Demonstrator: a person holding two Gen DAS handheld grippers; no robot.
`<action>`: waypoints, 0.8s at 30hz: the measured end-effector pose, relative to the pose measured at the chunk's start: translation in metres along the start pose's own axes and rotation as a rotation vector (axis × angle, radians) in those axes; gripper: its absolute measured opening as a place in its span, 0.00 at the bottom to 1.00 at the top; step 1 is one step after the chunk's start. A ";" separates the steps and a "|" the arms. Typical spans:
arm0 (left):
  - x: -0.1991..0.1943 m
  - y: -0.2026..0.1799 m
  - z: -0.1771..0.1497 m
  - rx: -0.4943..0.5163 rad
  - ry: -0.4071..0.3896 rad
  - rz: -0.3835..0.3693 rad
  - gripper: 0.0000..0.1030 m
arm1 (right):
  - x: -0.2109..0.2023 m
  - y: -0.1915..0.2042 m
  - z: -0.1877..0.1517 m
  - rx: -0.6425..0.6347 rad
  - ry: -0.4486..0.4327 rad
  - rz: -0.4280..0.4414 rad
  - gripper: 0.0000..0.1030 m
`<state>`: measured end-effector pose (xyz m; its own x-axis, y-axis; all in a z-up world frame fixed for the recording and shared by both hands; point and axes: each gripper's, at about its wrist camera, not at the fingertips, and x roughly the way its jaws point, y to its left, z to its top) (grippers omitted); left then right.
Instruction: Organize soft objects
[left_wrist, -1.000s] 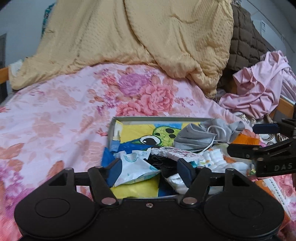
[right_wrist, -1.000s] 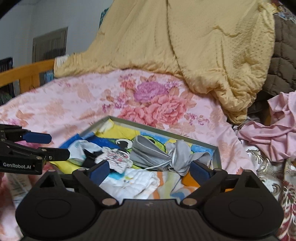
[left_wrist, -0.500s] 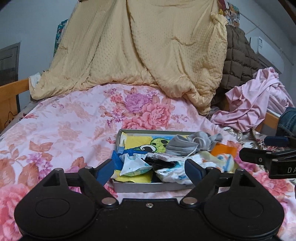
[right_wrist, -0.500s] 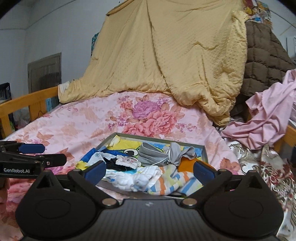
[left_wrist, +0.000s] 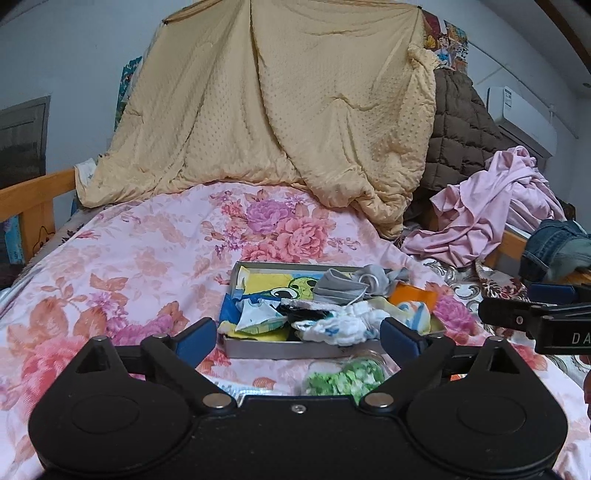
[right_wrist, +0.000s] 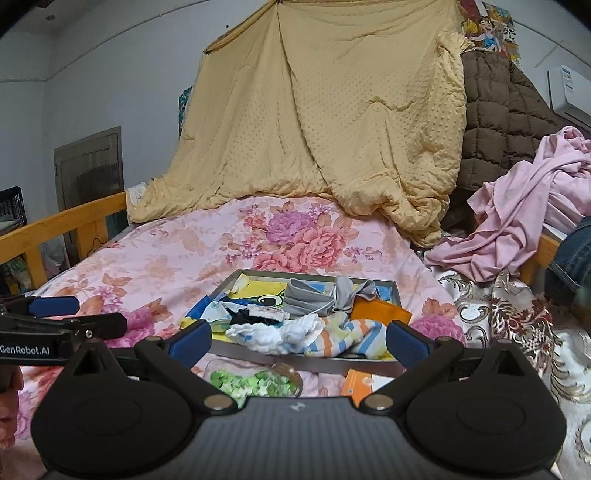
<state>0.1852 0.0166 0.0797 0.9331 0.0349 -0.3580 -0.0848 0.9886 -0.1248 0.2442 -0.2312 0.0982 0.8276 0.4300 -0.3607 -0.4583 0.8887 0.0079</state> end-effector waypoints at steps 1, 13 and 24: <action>-0.006 -0.001 -0.002 0.004 -0.002 0.002 0.95 | -0.004 0.001 -0.001 0.003 0.001 0.001 1.00; -0.045 -0.010 -0.023 0.016 -0.001 0.023 0.99 | -0.041 0.009 -0.026 0.047 0.006 -0.013 1.00; -0.072 -0.010 -0.048 -0.010 0.002 0.047 0.99 | -0.064 0.018 -0.056 0.090 0.015 -0.022 1.00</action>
<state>0.1022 -0.0024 0.0623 0.9272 0.0809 -0.3656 -0.1320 0.9843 -0.1171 0.1652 -0.2513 0.0695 0.8319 0.4087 -0.3753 -0.4088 0.9088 0.0835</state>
